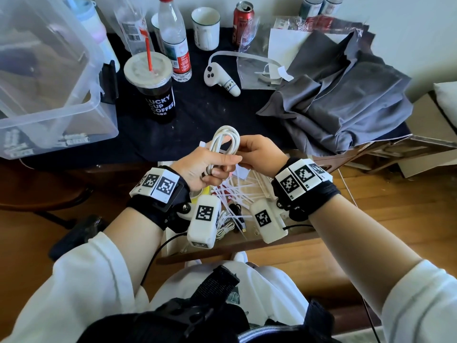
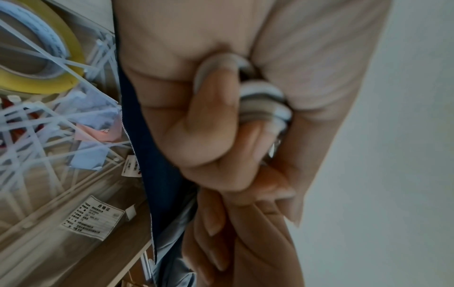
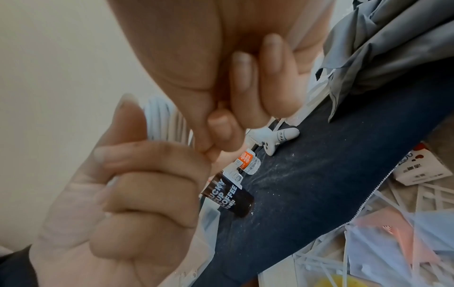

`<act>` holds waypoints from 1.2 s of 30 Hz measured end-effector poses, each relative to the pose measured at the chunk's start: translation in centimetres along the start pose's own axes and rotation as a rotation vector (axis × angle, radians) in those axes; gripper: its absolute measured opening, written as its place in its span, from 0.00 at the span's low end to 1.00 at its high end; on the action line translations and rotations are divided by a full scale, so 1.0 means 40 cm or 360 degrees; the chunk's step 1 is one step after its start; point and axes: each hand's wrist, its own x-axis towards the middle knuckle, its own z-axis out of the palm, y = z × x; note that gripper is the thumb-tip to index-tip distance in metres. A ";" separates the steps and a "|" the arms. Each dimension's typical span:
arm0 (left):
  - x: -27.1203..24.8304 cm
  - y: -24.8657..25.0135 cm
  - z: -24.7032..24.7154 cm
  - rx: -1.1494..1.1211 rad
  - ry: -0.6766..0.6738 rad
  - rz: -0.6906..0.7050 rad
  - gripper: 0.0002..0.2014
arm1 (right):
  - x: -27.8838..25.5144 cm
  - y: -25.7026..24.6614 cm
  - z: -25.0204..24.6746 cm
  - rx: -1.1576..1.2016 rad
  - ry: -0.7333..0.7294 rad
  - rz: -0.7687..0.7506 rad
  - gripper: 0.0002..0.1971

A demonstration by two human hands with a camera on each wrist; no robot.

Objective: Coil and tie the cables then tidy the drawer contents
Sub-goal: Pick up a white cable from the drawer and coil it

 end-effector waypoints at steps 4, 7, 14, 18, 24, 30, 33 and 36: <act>-0.005 0.000 -0.002 0.0001 -0.0004 -0.0016 0.09 | -0.002 -0.007 -0.008 -0.0005 -0.0080 -0.0045 0.06; -0.005 -0.002 -0.003 -0.0029 -0.0007 -0.0003 0.07 | 0.004 -0.005 -0.011 -0.0086 -0.0113 -0.0037 0.06; 0.010 -0.004 -0.029 -0.0204 0.0202 0.0041 0.12 | -0.002 0.006 -0.038 0.0049 -0.0086 0.0051 0.08; 0.018 -0.003 -0.050 -0.0311 0.0295 0.0017 0.08 | -0.022 -0.021 -0.061 0.0412 -0.0293 -0.0091 0.04; 0.021 -0.004 -0.047 -0.0415 0.0330 0.0021 0.16 | -0.024 -0.048 -0.044 0.0581 -0.0212 -0.0412 0.07; 0.014 -0.013 -0.030 -0.0310 0.0320 0.0076 0.10 | -0.021 -0.059 -0.018 0.0560 0.0062 -0.0387 0.10; 0.011 -0.015 -0.027 -0.0261 0.0305 0.0106 0.12 | -0.029 -0.068 -0.011 0.0554 -0.0067 -0.0272 0.13; 0.008 -0.014 -0.018 -0.0178 0.0303 0.0158 0.13 | -0.026 -0.072 0.001 0.0458 -0.0142 -0.0210 0.12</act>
